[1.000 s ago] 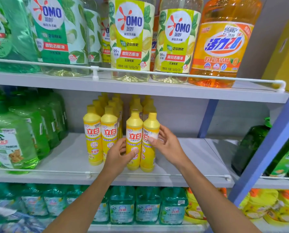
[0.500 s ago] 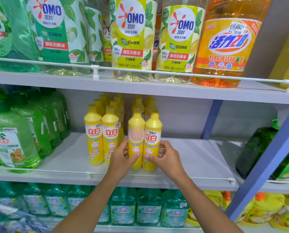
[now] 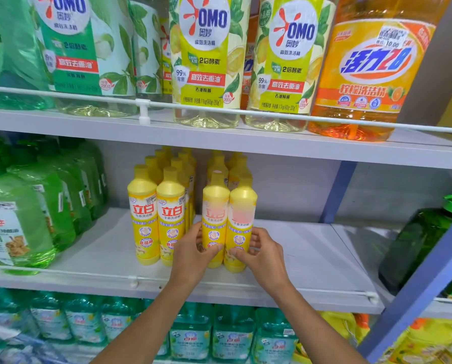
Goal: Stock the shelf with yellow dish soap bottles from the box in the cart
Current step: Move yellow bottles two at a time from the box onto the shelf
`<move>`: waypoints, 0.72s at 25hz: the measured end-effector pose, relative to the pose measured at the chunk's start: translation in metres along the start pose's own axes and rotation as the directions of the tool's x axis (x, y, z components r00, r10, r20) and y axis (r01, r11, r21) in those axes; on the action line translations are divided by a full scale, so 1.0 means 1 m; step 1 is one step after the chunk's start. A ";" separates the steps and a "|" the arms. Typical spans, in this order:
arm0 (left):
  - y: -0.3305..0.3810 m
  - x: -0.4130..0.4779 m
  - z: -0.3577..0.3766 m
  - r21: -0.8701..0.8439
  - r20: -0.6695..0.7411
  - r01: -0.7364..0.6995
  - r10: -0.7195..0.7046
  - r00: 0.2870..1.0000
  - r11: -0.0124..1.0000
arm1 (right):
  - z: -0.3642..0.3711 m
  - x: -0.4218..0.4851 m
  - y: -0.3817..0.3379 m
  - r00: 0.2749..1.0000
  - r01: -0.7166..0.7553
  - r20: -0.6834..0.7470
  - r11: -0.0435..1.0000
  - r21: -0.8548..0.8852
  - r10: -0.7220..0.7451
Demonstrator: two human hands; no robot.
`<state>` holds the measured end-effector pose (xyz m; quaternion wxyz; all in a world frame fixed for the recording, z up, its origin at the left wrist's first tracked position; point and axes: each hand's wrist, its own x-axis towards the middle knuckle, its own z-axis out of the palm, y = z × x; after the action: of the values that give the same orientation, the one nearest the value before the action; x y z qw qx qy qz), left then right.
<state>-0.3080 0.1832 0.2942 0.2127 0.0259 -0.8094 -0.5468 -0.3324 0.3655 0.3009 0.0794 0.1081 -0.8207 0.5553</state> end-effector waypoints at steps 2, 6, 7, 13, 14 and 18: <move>-0.003 0.013 0.009 0.086 -0.031 -0.009 0.012 0.999 0.996 | 0.000 0.013 0.003 0.999 -0.030 -0.029 0.999 0.026 0.031; -0.004 0.036 0.030 0.173 -0.105 0.032 -0.014 0.994 0.984 | 0.005 0.039 0.006 0.998 -0.026 -0.050 1.000 -0.016 0.025; -0.003 0.040 0.033 0.185 -0.122 0.040 -0.017 0.992 0.982 | 0.006 0.045 0.008 0.998 -0.021 -0.060 0.999 -0.030 0.020; -0.007 0.053 0.042 0.185 -0.200 0.104 -0.066 0.977 0.977 | 0.010 0.064 0.017 0.999 -0.003 -0.043 0.997 -0.075 0.000; -0.008 0.054 0.043 0.183 -0.204 0.105 -0.066 0.977 0.978 | 0.010 0.064 0.018 0.999 0.003 -0.047 0.996 -0.085 -0.007; -0.008 0.056 0.042 0.167 -0.205 0.112 -0.076 0.976 0.980 | 0.011 0.065 0.019 0.999 0.011 -0.051 0.996 -0.093 -0.016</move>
<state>-0.3758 0.2019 0.2917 0.2626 0.1373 -0.8277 -0.4766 -0.4004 0.3558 0.2964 0.1092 0.0957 -0.8426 0.5185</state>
